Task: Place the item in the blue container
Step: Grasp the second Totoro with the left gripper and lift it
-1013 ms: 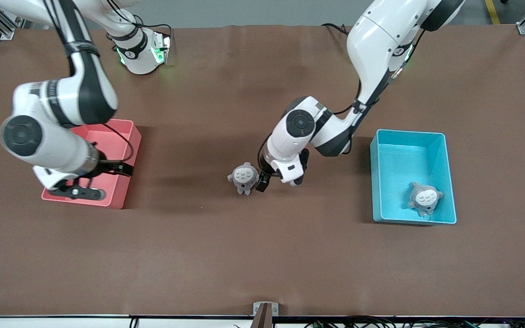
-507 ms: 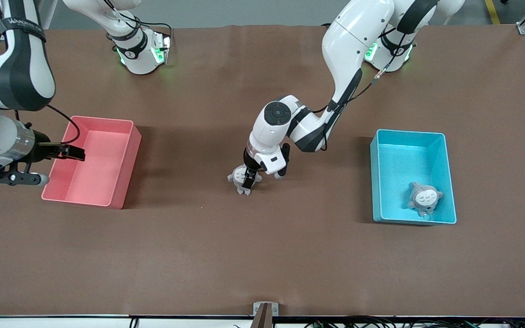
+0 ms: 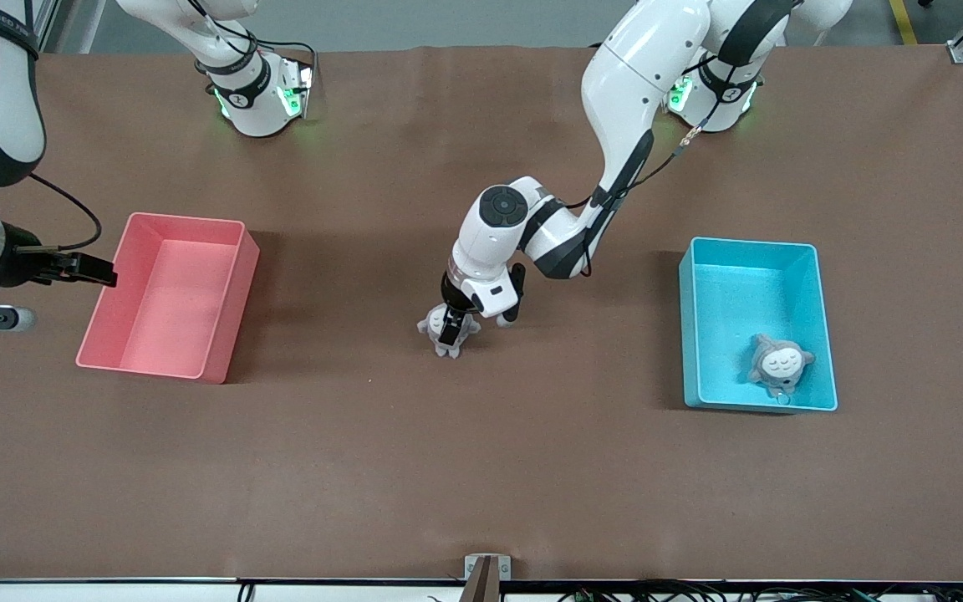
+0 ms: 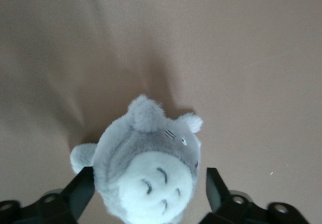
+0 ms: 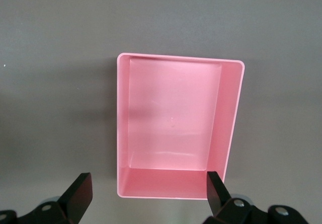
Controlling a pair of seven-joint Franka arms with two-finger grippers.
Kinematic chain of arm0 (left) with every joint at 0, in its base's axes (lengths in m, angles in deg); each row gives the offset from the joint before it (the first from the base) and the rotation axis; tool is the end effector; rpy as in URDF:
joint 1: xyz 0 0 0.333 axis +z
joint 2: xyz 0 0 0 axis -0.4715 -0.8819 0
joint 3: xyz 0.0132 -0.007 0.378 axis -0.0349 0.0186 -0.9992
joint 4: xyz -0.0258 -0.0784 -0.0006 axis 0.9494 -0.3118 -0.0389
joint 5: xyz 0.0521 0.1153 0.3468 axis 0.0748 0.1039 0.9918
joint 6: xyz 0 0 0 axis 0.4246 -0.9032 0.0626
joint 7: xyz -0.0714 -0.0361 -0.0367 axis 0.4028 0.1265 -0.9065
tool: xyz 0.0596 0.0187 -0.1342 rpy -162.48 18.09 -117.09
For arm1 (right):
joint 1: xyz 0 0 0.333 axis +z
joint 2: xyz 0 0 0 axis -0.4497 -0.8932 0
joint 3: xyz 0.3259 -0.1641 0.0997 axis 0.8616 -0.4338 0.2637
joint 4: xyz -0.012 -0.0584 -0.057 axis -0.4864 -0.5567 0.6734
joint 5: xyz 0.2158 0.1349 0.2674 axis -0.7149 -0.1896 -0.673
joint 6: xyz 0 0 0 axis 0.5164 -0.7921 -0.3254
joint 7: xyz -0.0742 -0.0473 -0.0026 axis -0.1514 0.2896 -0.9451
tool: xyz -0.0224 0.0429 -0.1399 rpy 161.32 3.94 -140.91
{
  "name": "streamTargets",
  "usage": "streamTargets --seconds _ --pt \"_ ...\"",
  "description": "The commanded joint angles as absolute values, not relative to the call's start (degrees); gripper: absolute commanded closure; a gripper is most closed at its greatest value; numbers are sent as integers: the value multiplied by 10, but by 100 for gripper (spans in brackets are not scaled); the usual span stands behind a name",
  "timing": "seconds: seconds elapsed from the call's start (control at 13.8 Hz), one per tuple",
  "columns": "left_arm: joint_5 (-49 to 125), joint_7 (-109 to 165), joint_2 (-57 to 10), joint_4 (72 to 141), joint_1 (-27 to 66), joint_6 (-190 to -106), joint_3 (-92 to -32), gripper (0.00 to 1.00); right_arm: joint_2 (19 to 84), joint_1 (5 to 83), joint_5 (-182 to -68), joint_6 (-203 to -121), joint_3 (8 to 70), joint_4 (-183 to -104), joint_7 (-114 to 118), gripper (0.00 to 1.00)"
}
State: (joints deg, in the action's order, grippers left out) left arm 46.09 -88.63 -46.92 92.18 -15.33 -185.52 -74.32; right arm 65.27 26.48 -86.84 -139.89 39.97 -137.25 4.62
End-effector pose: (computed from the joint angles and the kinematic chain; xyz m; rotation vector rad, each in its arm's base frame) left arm 0.5312 -0.5859 0.2216 2.1722 1.7298 -0.0737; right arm 0.5756 -0.0464 0.5392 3.1032 -0.0548 -0.2344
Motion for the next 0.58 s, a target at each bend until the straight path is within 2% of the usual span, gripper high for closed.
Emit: streamTargets --seconds 0.0,0.22,0.29,0.36,0.51 --pt "488 -893 -478 910 -160 -1865 -750 36 650 242 -863 -1391 412 -1345 27 0" --pt "498 -892 -481 910 -158 -1865 -750 86 639 242 -862 -1383 412 -1316 30 0" --pt "499 -890 -478 909 -158 -1865 -751 96 639 242 -864 -1383 412 -1313 28 0" --pt "501 -880 -472 910 -158 -1863 -754 100 639 243 -865 -1382 412 -1313 28 0" --pt "536 -876 -448 911 -155 -1847 -767 100 642 244 -868 -1359 412 -1311 32 0"
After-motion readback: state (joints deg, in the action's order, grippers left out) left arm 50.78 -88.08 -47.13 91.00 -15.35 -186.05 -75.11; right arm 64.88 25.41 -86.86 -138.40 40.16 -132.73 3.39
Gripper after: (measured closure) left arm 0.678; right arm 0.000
